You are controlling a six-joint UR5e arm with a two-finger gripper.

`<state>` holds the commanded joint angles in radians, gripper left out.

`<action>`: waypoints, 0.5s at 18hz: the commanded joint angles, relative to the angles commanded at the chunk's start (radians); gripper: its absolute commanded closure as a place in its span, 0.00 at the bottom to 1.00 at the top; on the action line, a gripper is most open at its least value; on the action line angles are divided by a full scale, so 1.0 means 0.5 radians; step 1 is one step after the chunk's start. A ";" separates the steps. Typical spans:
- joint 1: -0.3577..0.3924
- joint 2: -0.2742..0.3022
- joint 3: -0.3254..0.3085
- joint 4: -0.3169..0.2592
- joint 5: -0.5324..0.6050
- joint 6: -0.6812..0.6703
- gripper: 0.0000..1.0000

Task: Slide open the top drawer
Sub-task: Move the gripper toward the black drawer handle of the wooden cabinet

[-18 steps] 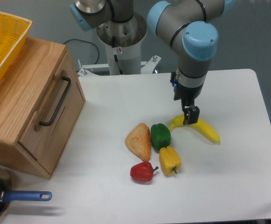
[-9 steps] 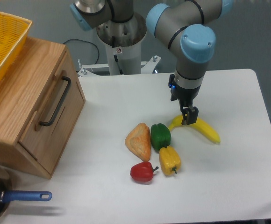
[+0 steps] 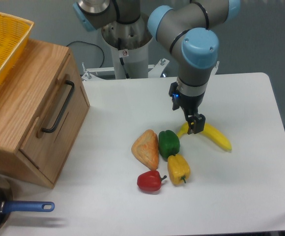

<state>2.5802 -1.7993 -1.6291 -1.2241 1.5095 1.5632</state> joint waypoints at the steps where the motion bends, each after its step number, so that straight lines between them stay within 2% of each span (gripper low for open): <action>1: -0.006 0.003 -0.006 0.000 -0.006 0.000 0.00; 9: -0.052 0.024 -0.022 -0.018 -0.003 -0.138 0.00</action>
<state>2.5542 -1.7871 -1.6398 -1.2333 1.5079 1.4942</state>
